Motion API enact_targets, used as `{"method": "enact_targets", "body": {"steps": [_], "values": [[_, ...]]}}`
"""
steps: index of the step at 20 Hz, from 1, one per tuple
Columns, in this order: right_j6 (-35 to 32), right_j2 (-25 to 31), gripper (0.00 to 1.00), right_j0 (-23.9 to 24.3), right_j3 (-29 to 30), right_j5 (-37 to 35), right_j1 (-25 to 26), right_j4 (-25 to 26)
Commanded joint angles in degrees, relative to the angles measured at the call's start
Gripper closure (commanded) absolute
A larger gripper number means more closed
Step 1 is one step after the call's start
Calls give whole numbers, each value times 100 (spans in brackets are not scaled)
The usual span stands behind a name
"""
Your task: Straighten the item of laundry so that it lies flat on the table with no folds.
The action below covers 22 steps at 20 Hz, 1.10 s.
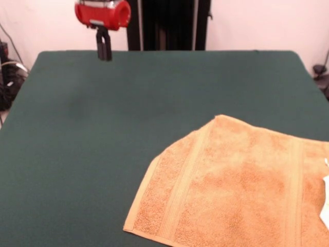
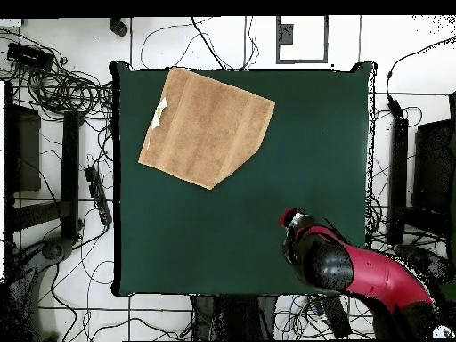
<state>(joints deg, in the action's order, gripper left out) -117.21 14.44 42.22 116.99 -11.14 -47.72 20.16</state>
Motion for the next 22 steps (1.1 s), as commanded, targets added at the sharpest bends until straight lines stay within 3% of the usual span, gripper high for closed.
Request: {"method": "enact_targets", "body": {"steps": [1, 3, 8, 9, 16, 22], "values": [[-550, 965, 100, -252, 713, 1041, 60, 216], [-858, 759, 100, -544, 669, 1688, 168, 184], [-1025, 270, 100, -1095, 571, 2309, 228, 26], [-1011, 159, 0, -1196, 560, 2446, 249, -53], [-1057, 413, 0, -1072, 543, 2599, 449, -51], [-1289, 226, 0, -1501, 559, 2772, 585, -439]]}}
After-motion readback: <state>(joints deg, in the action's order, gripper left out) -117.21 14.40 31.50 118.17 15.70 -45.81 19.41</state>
